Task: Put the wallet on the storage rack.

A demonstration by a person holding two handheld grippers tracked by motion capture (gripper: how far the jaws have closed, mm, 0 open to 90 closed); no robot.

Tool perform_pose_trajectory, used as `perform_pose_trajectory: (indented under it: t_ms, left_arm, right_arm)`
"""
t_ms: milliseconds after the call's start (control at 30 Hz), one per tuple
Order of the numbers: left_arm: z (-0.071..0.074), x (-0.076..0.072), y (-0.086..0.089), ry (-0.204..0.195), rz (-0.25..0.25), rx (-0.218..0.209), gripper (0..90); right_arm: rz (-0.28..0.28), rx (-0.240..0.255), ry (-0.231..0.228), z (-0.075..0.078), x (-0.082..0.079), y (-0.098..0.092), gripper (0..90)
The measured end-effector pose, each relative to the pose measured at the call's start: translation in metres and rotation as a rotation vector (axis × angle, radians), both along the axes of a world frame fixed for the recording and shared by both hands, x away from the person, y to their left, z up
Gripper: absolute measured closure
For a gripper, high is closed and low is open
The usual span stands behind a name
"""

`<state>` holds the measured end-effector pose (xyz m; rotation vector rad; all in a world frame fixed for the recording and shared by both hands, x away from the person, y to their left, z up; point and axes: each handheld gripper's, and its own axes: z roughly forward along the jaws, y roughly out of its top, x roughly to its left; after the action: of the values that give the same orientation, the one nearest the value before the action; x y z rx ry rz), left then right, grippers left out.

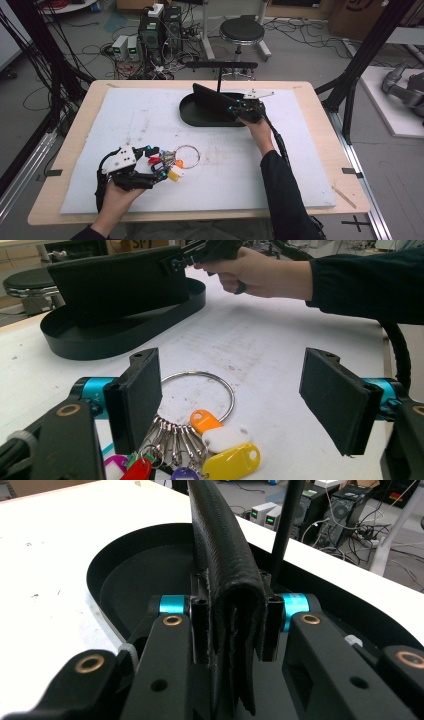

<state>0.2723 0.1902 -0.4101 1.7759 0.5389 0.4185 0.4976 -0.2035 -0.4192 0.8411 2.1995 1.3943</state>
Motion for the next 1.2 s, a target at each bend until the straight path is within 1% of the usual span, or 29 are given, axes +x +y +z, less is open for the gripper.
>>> perform_pose_trajectory:
  t_ms: [167, 367, 467, 600, 867, 1200]
  left_arm:
    - [0.0002, -0.0006, 0.0004, -0.001, 0.0, 0.002, 25.0]
    - [0.0, -0.0009, 0.001, -0.003, 0.002, 0.0, 25.0]
    - [0.0001, -0.0014, 0.0012, -0.001, 0.008, -0.003, 25.0]
    - [-0.0001, -0.0011, 0.0016, 0.0, 0.007, 0.001, 25.0]
    - [-0.0005, -0.0013, 0.0012, 0.004, 0.004, 0.002, 25.0]
    - [-0.0003, -0.0018, 0.0022, 0.002, 0.001, 0.008, 25.3]
  right_arm:
    - [0.001, 0.006, 0.012, -0.0013, 0.0007, -0.0013, 74.5]
    - [-0.004, -0.008, 0.035, -0.0031, 0.0012, -0.0033, 73.5]
    - [-0.001, -0.017, 0.038, -0.0044, 0.0019, -0.0043, 73.0]
    - [-0.006, -0.028, 0.053, -0.0049, 0.0018, -0.005, 72.6]
    - [0.0, -0.038, 0.054, -0.0047, 0.0014, -0.0046, 72.3]
    - [-0.008, -0.041, 0.056, -0.0041, 0.001, -0.0066, 71.1]
